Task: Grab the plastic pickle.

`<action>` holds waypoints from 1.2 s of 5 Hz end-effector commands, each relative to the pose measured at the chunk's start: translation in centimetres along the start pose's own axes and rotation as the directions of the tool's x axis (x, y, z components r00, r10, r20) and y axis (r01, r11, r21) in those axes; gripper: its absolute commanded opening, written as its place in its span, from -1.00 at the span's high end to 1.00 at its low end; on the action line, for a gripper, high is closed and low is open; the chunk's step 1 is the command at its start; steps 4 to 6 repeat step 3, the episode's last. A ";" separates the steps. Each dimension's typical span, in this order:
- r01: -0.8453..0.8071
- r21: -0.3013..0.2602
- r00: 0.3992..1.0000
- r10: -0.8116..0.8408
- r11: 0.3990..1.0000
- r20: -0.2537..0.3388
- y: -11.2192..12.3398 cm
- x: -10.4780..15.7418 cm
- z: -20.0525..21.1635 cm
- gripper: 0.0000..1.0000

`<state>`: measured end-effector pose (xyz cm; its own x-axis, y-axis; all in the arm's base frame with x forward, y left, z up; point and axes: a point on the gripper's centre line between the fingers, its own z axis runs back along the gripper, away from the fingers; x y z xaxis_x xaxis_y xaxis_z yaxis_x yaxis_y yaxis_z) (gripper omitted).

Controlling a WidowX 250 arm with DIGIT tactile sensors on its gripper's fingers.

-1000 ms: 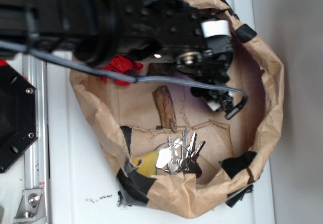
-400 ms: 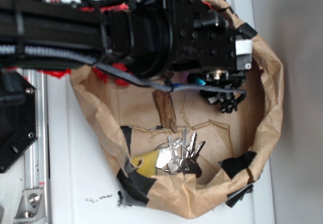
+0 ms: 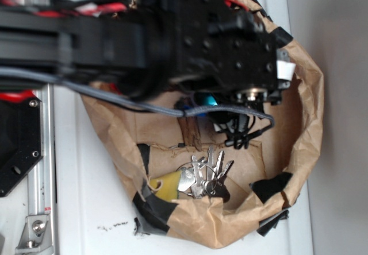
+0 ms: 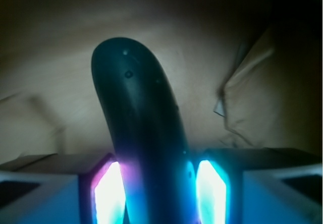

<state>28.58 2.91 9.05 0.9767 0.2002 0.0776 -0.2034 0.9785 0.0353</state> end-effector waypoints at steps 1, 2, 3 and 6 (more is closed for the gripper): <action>0.224 0.043 0.963 -0.228 0.974 0.141 0.8 0.1 6.8 1.00; 0.287 0.080 0.944 -0.297 0.954 0.147 1.7 -0.2 5.9 1.00; 0.281 0.050 0.948 -0.285 0.958 0.142 1.5 -0.6 5.9 1.00; 0.281 0.050 0.948 -0.285 0.958 0.142 1.5 -0.6 5.9 1.00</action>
